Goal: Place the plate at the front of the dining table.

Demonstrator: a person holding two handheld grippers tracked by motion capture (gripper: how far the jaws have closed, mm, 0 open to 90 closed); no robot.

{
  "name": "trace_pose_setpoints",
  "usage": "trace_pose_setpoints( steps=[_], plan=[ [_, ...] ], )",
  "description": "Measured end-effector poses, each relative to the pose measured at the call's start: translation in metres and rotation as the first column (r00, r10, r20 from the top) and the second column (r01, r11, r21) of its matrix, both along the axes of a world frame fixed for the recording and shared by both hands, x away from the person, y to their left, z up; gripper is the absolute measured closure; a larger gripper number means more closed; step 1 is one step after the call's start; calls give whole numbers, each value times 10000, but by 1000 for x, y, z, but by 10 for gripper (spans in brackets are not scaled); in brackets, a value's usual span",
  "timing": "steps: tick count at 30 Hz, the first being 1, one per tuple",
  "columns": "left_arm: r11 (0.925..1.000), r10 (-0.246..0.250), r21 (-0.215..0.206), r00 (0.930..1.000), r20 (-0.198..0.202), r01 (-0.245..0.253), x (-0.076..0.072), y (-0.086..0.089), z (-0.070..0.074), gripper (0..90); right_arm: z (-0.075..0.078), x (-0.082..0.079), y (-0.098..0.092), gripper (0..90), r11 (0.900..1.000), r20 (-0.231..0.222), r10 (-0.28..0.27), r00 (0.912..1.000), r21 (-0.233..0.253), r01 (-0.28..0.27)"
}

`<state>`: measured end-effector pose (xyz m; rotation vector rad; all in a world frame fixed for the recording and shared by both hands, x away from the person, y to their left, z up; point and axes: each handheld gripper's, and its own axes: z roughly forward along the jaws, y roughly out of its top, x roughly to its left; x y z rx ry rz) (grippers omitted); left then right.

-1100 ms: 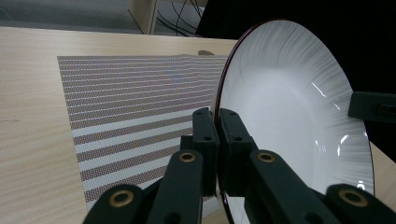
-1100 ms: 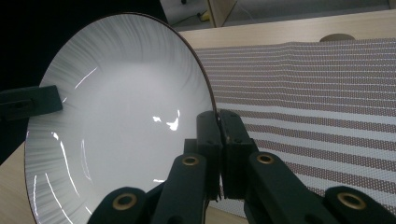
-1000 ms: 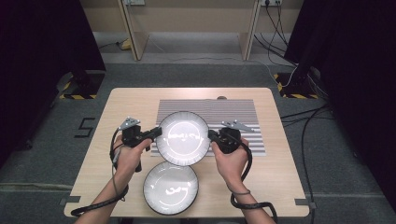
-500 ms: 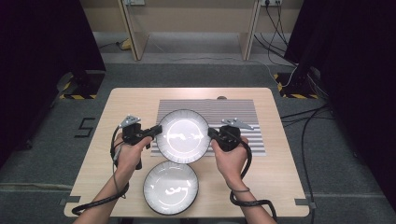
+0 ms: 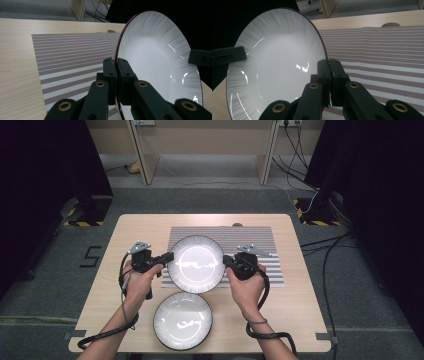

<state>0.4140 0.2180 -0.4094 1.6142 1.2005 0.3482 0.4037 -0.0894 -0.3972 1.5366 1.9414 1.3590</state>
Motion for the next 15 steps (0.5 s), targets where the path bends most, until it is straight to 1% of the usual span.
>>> trace_pose_setpoints(
  steps=[8, 15],
  plan=[
    [10000, -50, 25, 10000, 47, 50, 1, 0, 2, 858, 2, 0, -1, 881, 10000, -5, -4, 10000, 23, 4],
    [10000, -26, -8, 10000, 27, 26, 5, 1, 4, 858, 5, 4, 0, 881, 10000, 66, 8, 10000, -53, -8]
  ],
)
